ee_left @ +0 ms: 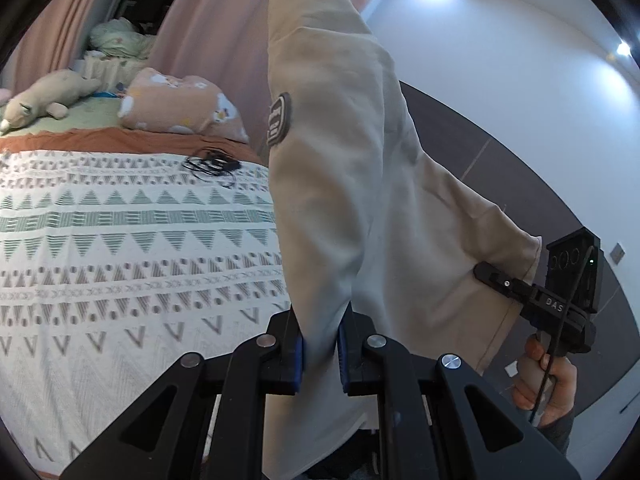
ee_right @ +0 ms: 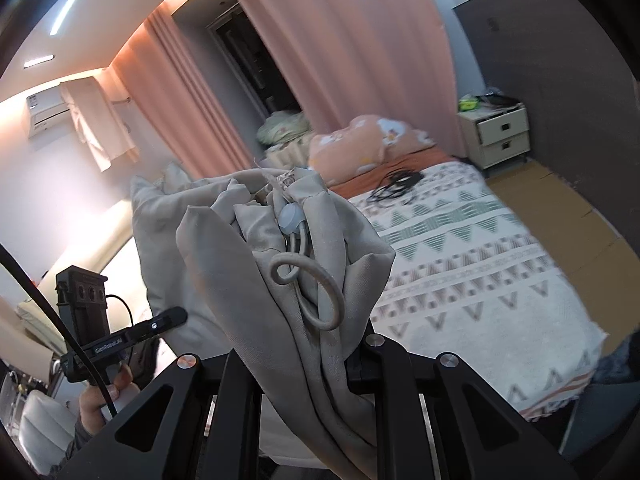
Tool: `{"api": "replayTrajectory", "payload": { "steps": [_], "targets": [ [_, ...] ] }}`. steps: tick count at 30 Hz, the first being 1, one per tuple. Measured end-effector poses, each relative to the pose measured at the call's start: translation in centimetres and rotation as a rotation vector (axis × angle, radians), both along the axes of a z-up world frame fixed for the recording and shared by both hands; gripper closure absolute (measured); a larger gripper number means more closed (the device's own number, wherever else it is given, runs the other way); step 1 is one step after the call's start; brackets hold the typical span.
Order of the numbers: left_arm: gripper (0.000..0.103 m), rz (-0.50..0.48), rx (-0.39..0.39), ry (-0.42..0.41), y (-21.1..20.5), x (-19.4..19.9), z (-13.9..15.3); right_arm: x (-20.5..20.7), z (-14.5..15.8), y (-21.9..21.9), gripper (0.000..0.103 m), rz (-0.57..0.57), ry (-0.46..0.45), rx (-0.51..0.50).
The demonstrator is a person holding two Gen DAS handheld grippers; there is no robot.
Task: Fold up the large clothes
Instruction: 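Lift the folded dress with the right gripper while the left gripper holds its other end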
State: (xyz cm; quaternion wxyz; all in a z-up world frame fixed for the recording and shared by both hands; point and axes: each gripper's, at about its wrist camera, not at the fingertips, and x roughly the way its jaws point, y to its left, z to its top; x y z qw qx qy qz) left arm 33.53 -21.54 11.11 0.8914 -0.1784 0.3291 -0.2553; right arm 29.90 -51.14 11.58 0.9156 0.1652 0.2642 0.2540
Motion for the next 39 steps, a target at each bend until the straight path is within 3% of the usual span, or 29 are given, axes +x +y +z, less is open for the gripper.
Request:
{"api": "replayTrajectory", "payload": {
  "steps": [11,20,28,39],
  "targets": [
    [0.088,-0.113,-0.022,0.025,-10.6,2.7,-1.4,-1.3,0.1,-5.6,0.092,-0.104,0.006,-0.033],
    [0.089,-0.201,-0.007,0.101,-17.7,6.7,-5.1,-0.9,-0.7,-7.1,0.092,-0.204,0.072,-0.055],
    [0.088,-0.246,0.015,0.278,-22.1,14.7,-11.8,4.7,-3.0,-6.7,0.092,-0.284,0.215,-0.067],
    [0.088,-0.233,0.081,0.360,-23.6,23.0,-17.5,13.4,-4.5,-3.5,0.092,-0.309,0.355,-0.116]
  ]
}}
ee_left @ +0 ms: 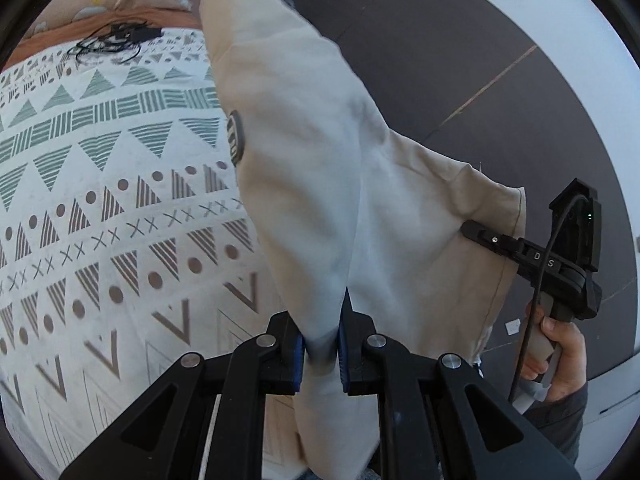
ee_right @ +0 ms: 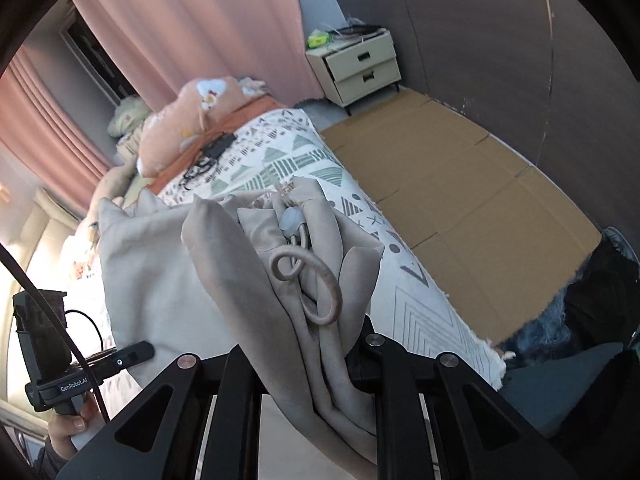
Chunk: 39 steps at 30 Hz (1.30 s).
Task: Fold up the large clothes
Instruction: 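Lift the folded dress with the right gripper while the left gripper holds its other end, then lower the folded dress onto the striped blanket stack with both grippers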
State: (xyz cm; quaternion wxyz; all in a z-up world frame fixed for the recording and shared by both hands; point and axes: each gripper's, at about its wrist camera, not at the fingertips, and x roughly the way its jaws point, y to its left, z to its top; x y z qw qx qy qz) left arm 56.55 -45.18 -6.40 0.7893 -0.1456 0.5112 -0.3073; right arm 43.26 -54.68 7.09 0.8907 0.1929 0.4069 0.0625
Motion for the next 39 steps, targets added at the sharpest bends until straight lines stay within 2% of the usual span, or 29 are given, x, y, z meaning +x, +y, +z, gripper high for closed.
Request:
{"api": "replayTrajectory", "payload": {
  "steps": [6,9,10,11,12,13,14,15,17,21,25,30,33,34,37,38,39],
  "targets": [
    [0.088,0.021,0.002,0.081,0.6,3.9,-4.2,2.7,-1.3,0.4,0.091,-0.009,0.067,-0.035],
    [0.078,0.035,0.025,0.151,0.8,5.3,-6.5,4.8,-2.0,1.8,0.083,-0.042,0.118,-0.106],
    [0.069,0.043,0.054,0.157,0.9,5.4,-7.0,5.3,-2.4,1.8,0.072,-0.055,0.137,-0.116],
    [0.049,0.049,0.073,0.157,0.9,5.5,-7.3,5.8,-2.7,2.2,0.064,-0.077,0.152,-0.149],
    [0.034,0.050,0.065,0.151,1.1,5.5,-7.6,5.9,-2.5,2.7,0.041,-0.110,0.155,-0.210],
    [0.007,0.050,0.049,0.144,1.4,5.4,-7.6,6.1,-2.3,3.0,0.021,-0.138,0.145,-0.264],
    [0.000,0.055,0.038,0.133,1.6,5.3,-7.5,5.6,-1.9,3.2,0.018,-0.161,0.129,-0.311],
    [0.000,0.062,0.035,0.120,1.9,5.1,-7.3,5.0,-1.5,3.3,0.018,-0.172,0.119,-0.322],
    [0.000,0.066,0.042,0.113,2.4,5.0,-7.1,3.0,-0.5,3.0,0.018,-0.188,0.101,-0.278],
    [0.000,0.099,0.036,0.085,3.6,3.8,-6.2,-2.9,0.7,1.5,0.018,-0.224,0.080,-0.238],
    [0.000,0.066,0.018,0.065,3.8,2.1,-5.9,-9.7,0.2,-1.2,0.018,-0.290,0.095,-0.205],
    [0.002,0.023,0.007,0.059,4.0,-0.4,-6.0,-16.1,-2.1,-4.2,0.018,-0.421,0.092,-0.063],
    [0.018,-0.014,0.021,0.076,3.4,-1.2,-6.6,-19.5,-3.7,-4.8,0.018,-0.487,0.082,0.020],
    [0.027,-0.027,0.025,0.081,3.2,-1.4,-6.8,-20.5,-4.4,-5.1,0.018,-0.508,0.087,0.057],
    [0.033,-0.058,0.030,0.086,2.8,-2.0,-7.5,-22.2,-6.7,-5.7,0.018,-0.520,0.120,0.157],
    [0.037,-0.066,0.039,0.092,2.6,-2.2,-7.8,-22.2,-7.3,-6.1,0.019,-0.522,0.134,0.169],
    [0.040,-0.075,0.044,0.103,2.5,-2.3,-8.1,-21.9,-7.9,-6.3,0.025,-0.527,0.148,0.182]
  ]
}}
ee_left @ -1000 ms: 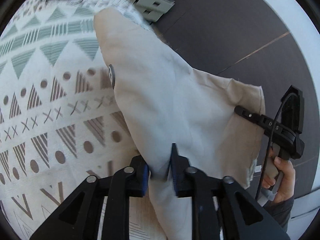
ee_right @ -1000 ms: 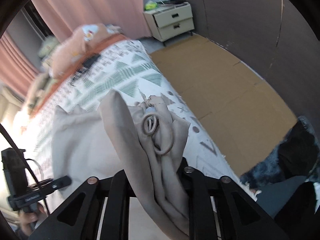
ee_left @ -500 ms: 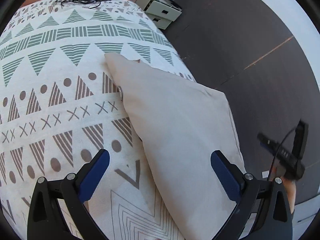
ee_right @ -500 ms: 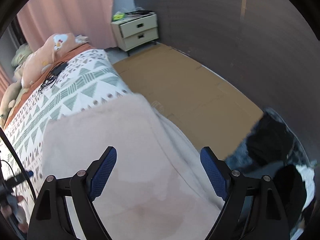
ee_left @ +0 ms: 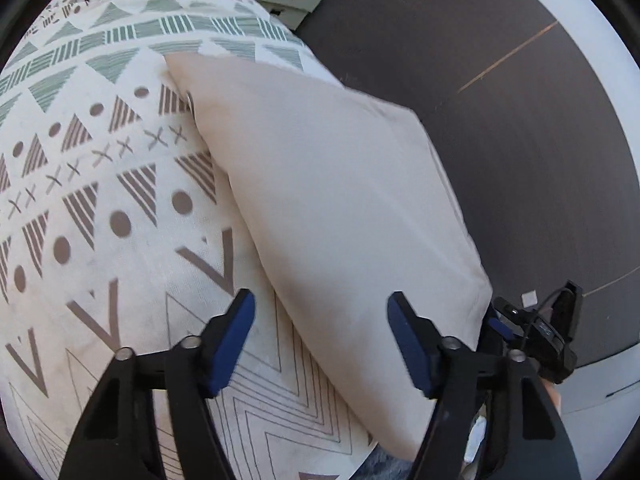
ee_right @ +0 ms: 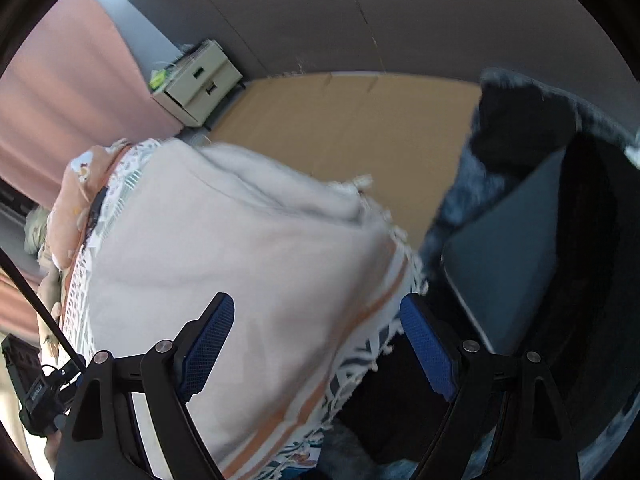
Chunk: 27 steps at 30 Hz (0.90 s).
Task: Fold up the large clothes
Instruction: 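Lower the folded dress onto the striped blanket stack with both grippers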
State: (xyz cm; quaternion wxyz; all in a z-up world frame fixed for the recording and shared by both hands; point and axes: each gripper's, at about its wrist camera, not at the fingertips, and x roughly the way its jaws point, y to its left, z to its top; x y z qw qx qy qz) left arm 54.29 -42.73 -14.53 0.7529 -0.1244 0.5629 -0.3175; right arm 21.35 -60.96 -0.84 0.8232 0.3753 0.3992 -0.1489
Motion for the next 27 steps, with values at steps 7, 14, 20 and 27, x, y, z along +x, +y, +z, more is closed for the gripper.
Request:
{"api": "replayTrajectory", "payload": {
  "steps": [7,14,20,27],
  "targets": [
    [0.060,-0.012,0.012,0.021,-0.5,0.8,-0.9,2.4,-2.4,-2.6,0.052,-0.007,-0.038,0.180],
    [0.068,-0.010,0.012,0.026,-2.6,1.8,-1.6,2.1,-1.6,-4.9,0.089,-0.021,-0.058,0.163],
    [0.068,-0.011,0.007,0.026,-2.5,0.9,-1.5,2.8,0.3,-5.5,0.091,-0.031,-0.051,0.092],
    [0.066,0.009,-0.003,0.025,-1.6,0.0,-0.1,2.0,1.4,-3.7,0.079,-0.056,0.009,0.065]
  ]
}}
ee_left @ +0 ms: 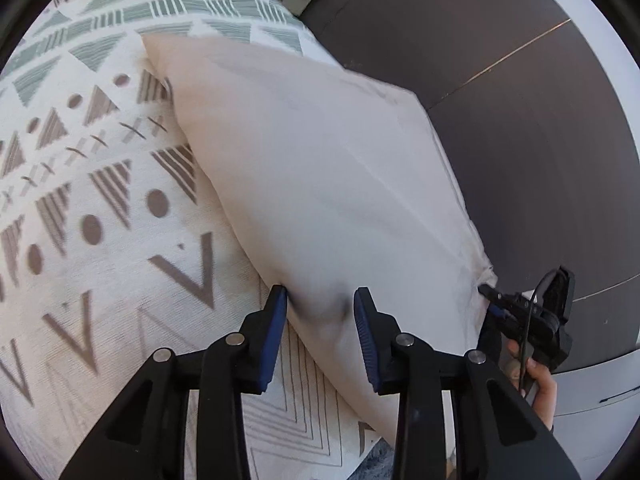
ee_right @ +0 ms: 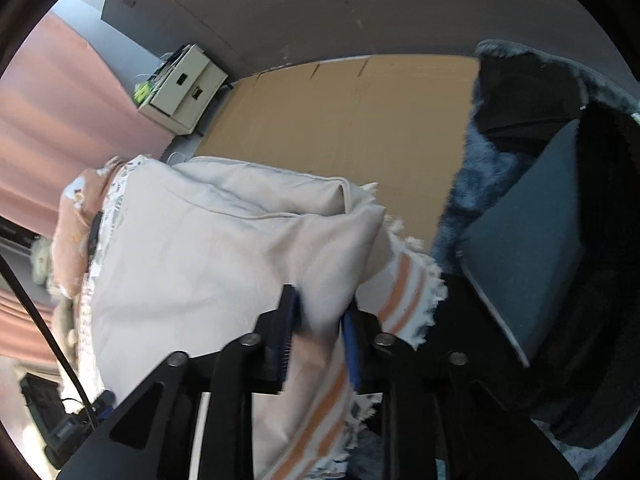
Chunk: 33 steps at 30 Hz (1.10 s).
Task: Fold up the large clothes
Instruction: 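Lower the folded dress onto the striped blanket stack with both grippers, then open both grippers and pull them back from the stacked clothes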
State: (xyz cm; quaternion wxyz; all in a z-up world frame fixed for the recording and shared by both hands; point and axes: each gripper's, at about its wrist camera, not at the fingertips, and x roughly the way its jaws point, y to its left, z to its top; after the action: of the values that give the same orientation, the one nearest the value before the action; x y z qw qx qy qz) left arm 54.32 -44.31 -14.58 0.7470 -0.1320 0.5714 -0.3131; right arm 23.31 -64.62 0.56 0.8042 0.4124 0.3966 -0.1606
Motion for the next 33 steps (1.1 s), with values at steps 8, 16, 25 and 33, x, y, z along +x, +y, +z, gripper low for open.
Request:
{"api": "replayTrajectory", "payload": {
  "steps": [8,16,25,33],
  "targets": [
    [0.016,0.022,-0.027,-0.103,3.1,-2.7,5.0,-4.2,3.9,5.1,0.024,0.016,-0.079,-0.079],
    [0.001,0.055,-0.018,-0.204,7.8,-6.1,10.0,-10.9,7.0,9.3,0.009,0.019,-0.192,-0.137],
    [0.000,0.076,-0.014,-0.330,14.9,-11.7,15.3,-16.1,9.2,15.6,0.000,0.051,-0.255,-0.241],
    [0.000,0.137,-0.029,-0.430,22.0,-17.0,19.6,-20.0,10.5,20.2,0.000,0.139,-0.305,-0.277]
  ]
}}
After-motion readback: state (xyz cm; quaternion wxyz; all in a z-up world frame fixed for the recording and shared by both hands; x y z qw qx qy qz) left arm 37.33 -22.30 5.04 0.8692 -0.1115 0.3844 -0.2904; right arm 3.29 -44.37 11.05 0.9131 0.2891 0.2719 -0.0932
